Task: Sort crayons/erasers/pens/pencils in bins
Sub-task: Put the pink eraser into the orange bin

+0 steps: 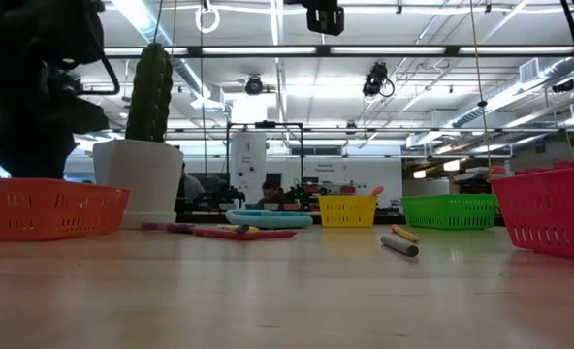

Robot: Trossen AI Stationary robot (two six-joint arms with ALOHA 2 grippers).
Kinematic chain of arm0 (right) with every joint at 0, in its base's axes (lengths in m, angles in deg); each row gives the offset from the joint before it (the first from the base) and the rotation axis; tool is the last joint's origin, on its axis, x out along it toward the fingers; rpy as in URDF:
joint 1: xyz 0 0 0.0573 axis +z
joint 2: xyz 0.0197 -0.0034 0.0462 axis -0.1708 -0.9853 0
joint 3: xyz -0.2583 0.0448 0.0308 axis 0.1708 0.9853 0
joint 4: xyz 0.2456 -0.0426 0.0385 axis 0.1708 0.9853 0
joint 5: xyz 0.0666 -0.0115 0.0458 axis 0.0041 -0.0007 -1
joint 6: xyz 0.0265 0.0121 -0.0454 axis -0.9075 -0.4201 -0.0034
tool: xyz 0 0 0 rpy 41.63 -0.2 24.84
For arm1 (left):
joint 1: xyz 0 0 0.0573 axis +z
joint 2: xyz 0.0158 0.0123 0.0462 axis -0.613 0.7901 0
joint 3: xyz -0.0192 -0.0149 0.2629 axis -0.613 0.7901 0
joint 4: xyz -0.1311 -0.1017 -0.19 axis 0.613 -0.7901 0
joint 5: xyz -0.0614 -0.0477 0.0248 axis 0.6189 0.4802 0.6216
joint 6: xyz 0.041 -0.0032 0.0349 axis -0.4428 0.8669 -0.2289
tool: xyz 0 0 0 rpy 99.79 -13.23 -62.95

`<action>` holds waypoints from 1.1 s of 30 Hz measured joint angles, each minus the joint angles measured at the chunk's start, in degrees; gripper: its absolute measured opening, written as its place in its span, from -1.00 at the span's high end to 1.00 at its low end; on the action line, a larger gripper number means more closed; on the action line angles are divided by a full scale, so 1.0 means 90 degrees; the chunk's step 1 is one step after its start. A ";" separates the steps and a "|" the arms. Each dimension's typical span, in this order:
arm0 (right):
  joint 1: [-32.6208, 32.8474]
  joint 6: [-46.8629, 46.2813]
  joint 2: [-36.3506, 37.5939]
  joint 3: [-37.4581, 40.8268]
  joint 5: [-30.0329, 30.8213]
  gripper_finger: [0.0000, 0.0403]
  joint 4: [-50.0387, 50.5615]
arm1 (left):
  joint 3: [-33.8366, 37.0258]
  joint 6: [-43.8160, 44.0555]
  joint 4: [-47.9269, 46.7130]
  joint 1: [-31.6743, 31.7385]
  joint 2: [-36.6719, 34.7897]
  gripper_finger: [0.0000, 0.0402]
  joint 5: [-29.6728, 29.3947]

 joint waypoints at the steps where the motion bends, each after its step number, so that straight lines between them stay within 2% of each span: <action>1: 0.0000 0.0018 0.0000 0.0000 0.0000 0.13 0.0002 | 0.0000 0.0000 0.0038 0.0000 0.0114 0.84 0.0002; 6: 0.0000 0.0063 0.0000 0.0000 0.0000 0.13 0.0026 | 0.0000 0.0276 0.0079 -0.0002 0.0652 0.72 0.0006; 13: -0.0003 0.0110 0.0000 0.0000 0.0000 0.13 0.0038 | -0.0014 0.0496 0.0391 -0.0002 0.1057 0.83 0.0104; 16: -0.0029 0.0155 0.0002 0.0000 0.0000 0.13 0.0047 | -0.0015 0.0498 0.0484 -0.0002 0.1054 0.81 0.0120; 26: -0.0194 0.0209 0.0002 0.0000 0.0000 0.13 0.0072 | -0.0028 0.0533 0.0540 -0.0007 0.1052 0.37 0.0442; 33: -0.0261 0.0209 0.0002 0.0000 0.0000 0.13 0.0070 | -0.0405 0.0215 0.0231 -0.0007 0.1052 0.17 0.0454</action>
